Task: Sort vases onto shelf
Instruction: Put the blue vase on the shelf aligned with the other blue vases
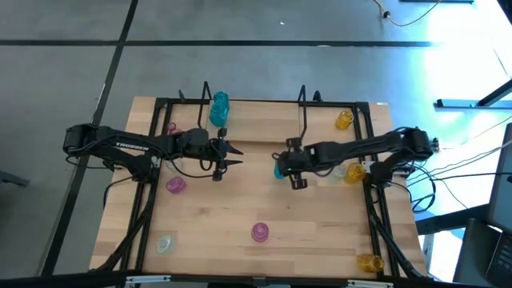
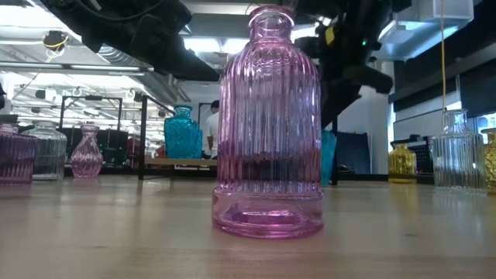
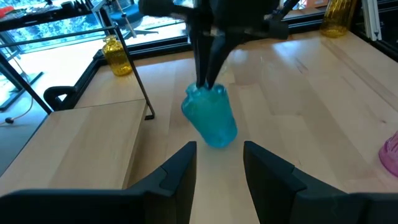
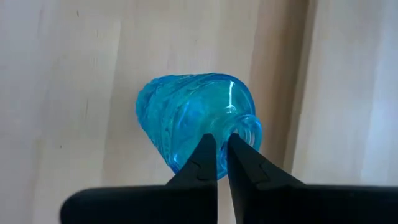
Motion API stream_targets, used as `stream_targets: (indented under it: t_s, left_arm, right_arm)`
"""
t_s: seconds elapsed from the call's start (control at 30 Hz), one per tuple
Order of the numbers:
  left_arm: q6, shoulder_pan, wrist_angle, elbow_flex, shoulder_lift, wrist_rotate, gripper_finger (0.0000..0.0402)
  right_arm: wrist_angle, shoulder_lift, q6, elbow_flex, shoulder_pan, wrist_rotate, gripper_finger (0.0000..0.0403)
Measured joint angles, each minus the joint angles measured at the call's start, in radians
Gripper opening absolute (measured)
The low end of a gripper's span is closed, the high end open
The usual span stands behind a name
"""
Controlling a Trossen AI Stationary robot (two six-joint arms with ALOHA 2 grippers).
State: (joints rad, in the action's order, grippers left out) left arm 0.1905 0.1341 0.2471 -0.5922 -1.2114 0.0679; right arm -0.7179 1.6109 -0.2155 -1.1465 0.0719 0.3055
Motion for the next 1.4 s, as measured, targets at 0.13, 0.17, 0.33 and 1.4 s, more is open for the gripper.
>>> stream_targets:
  t_s: [0.13,0.17,0.33,1.4]
  left_arm:
    - [0.000,0.000,0.000,0.000,0.000,0.000,0.0126]
    - [0.000,0.000,0.000,0.000,0.000,0.000,0.0126]
    - [0.000,0.000,0.000,0.000,0.000,0.000,0.0126]
    - [-0.090,0.002,0.196,-0.017,-0.063,-0.058,0.0138]
  right_arm:
    - [0.035,0.027,0.003,-0.003,0.000,0.010,0.0005]
    - [0.039,0.030,0.007,-0.003,0.001,0.012,0.0005]
    - [0.079,0.035,0.050,-0.003,0.000,-0.005,0.0008]
    - [0.261,-0.390,0.139,0.232,0.001,-0.150,0.0147]
